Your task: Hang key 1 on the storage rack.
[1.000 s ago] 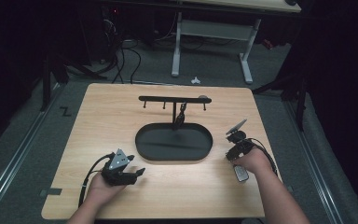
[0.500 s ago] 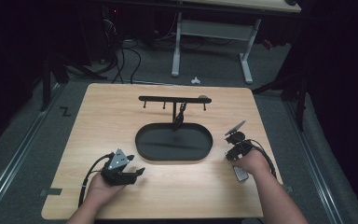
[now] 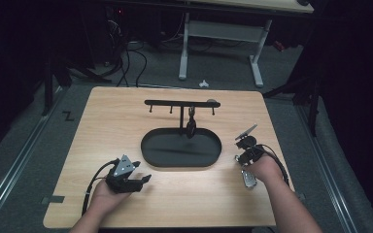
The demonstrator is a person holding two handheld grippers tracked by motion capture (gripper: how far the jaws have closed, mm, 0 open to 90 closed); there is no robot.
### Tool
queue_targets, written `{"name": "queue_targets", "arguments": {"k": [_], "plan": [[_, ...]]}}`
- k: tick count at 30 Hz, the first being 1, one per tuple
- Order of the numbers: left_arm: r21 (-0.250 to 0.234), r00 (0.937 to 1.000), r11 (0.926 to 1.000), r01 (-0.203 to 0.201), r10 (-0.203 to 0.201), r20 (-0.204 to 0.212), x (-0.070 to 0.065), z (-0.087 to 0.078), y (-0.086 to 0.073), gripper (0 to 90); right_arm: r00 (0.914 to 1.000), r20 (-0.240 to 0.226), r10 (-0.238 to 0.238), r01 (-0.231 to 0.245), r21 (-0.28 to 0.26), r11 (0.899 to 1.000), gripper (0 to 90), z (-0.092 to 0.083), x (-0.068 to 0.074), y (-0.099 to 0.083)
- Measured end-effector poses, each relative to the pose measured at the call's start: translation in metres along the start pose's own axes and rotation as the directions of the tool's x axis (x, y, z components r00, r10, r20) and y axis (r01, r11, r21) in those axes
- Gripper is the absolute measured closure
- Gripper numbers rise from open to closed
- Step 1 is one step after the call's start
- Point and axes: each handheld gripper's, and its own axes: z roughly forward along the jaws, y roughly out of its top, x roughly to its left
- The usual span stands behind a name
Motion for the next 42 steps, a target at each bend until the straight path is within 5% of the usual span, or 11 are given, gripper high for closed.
{"name": "queue_targets", "arguments": {"k": [10,21,27,37,42], "plan": [[0.006,1.0000,1.0000,-0.001,0.001,0.004,0.0002,0.0004,-0.0002,33.9,0.9996,-0.012,-0.027,0.027,0.032,0.999,83.0,0.0085,0.0039,-0.0016],[0.010,1.0000,1.0000,0.001,-0.001,0.005,0.0003,0.0012,-0.0004,33.8,0.9982,-0.058,0.018,-0.013,0.079,0.997,73.2,0.0084,-0.0012,-0.0030],[0.011,1.0000,0.9999,-0.002,0.002,0.006,-0.0001,0.0012,-0.0003,33.8,0.9979,-0.060,-0.026,0.031,0.087,0.996,81.5,0.0085,0.0021,-0.0028],[0.008,1.0000,1.0000,0.003,-0.003,0.007,0.0009,0.0014,-0.0004,33.9,0.9959,-0.035,-0.083,0.086,0.079,0.993,83.2,0.0081,0.0068,-0.0035],[0.011,1.0000,0.9999,0.004,-0.004,0.009,0.0007,0.0013,-0.0007,33.9,0.9958,-0.049,-0.077,0.080,0.065,0.995,83.5,0.0074,0.0053,-0.0039]]}}
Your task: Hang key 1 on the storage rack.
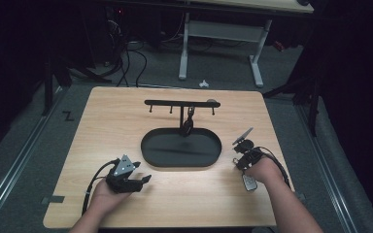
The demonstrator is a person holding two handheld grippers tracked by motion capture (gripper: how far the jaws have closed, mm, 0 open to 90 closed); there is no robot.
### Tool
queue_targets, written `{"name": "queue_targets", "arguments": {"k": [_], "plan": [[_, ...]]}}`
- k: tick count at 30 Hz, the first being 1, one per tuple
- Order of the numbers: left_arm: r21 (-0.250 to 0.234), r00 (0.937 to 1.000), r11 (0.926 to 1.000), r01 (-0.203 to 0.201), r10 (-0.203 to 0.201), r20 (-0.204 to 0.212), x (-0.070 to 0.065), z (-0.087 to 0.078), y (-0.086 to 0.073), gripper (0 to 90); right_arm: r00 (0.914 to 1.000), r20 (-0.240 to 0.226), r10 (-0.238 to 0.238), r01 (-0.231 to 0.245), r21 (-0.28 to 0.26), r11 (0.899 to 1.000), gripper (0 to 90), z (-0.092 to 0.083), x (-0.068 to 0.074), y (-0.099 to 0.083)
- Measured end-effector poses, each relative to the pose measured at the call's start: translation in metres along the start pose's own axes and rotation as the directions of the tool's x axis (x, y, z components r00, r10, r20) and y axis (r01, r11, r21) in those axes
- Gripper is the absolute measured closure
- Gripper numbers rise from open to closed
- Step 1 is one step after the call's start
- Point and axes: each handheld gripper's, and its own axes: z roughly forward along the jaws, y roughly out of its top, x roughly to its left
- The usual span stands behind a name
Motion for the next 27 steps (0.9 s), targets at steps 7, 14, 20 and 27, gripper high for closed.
{"name": "queue_targets", "arguments": {"k": [7,14,20,27], "plan": [[0.003,1.0000,1.0000,-0.002,0.002,-0.002,-0.001,0.001,0.000,33.9,0.9993,-0.033,0.017,-0.018,-0.032,0.999,83.5,-0.014,-0.003,0.000],[0.003,1.0000,1.0000,-0.006,0.006,-0.001,-0.002,0.001,0.000,33.8,0.9992,-0.031,0.024,-0.026,-0.070,0.997,83.5,-0.027,-0.005,-0.003],[0.002,1.0000,1.0000,-0.005,0.005,-0.001,-0.002,0.001,0.000,33.8,0.9993,-0.028,0.024,-0.027,-0.106,0.994,83.5,-0.042,-0.008,-0.003],[0.001,1.0000,1.0000,-0.006,0.006,0.001,-0.002,0.001,0.000,33.8,0.9993,-0.029,0.022,-0.026,-0.130,0.991,83.5,-0.053,-0.006,-0.001]]}}
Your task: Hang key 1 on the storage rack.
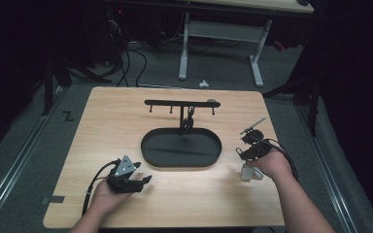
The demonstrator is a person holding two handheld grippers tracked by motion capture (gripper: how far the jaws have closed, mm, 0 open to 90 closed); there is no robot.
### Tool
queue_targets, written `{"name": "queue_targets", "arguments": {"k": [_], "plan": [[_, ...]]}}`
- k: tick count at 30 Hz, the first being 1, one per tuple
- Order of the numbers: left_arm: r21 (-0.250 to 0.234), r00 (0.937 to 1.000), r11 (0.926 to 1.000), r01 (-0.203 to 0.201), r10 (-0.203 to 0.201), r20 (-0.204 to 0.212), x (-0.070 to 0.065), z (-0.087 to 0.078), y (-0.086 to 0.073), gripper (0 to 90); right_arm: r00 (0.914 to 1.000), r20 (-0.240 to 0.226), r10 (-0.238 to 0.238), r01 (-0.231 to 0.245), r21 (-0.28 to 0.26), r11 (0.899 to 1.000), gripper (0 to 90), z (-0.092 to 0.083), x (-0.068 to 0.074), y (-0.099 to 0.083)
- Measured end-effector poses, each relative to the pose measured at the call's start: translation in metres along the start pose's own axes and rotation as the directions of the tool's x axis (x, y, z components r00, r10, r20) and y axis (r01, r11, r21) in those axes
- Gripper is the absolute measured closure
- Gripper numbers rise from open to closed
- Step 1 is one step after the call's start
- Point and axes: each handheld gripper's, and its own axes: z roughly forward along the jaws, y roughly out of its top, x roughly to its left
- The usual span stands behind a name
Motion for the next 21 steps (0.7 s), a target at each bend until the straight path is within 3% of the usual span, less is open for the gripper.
{"name": "queue_targets", "arguments": {"k": [21], "plan": [[-0.003,1.0000,1.0000,0.005,-0.005,-0.002,0.001,-0.001,0.000,33.7,0.9996,0.010,-0.025,0.026,-0.090,0.996,83.5,-0.041,0.010,0.024]]}}
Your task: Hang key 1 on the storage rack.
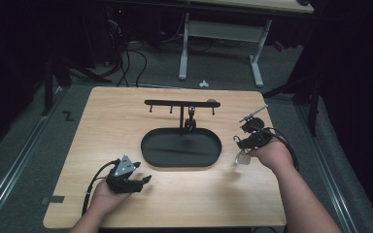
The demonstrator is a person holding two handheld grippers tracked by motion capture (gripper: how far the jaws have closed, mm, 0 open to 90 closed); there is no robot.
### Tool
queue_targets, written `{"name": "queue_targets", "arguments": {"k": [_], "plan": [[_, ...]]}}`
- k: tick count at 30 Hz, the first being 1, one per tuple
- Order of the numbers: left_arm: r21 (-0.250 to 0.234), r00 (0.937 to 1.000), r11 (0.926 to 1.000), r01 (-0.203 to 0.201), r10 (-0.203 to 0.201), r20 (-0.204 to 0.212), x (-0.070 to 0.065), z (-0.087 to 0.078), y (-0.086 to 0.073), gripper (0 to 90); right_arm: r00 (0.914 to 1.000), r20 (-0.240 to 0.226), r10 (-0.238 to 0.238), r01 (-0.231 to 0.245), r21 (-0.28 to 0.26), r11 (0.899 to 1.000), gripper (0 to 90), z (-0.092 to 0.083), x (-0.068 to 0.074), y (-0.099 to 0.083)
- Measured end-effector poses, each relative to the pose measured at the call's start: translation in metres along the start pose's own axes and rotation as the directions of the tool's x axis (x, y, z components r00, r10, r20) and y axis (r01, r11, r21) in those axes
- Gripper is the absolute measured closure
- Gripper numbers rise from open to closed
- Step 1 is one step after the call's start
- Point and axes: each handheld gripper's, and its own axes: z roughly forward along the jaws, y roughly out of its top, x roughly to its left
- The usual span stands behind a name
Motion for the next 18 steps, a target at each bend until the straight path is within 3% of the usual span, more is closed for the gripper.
{"name": "queue_targets", "arguments": {"k": [10,18], "plan": [[-0.006,0.9999,0.9999,0.008,-0.008,-0.009,0.001,-0.003,-0.002,33.6,0.9997,-0.001,-0.026,0.026,-0.021,0.999,83.5,-0.014,0.009,0.015],[-0.008,0.9998,0.9999,0.010,-0.010,-0.015,0.002,-0.006,-0.004,33.6,0.9991,-0.005,-0.043,0.043,-0.024,0.999,83.5,-0.014,0.014,0.024]]}}
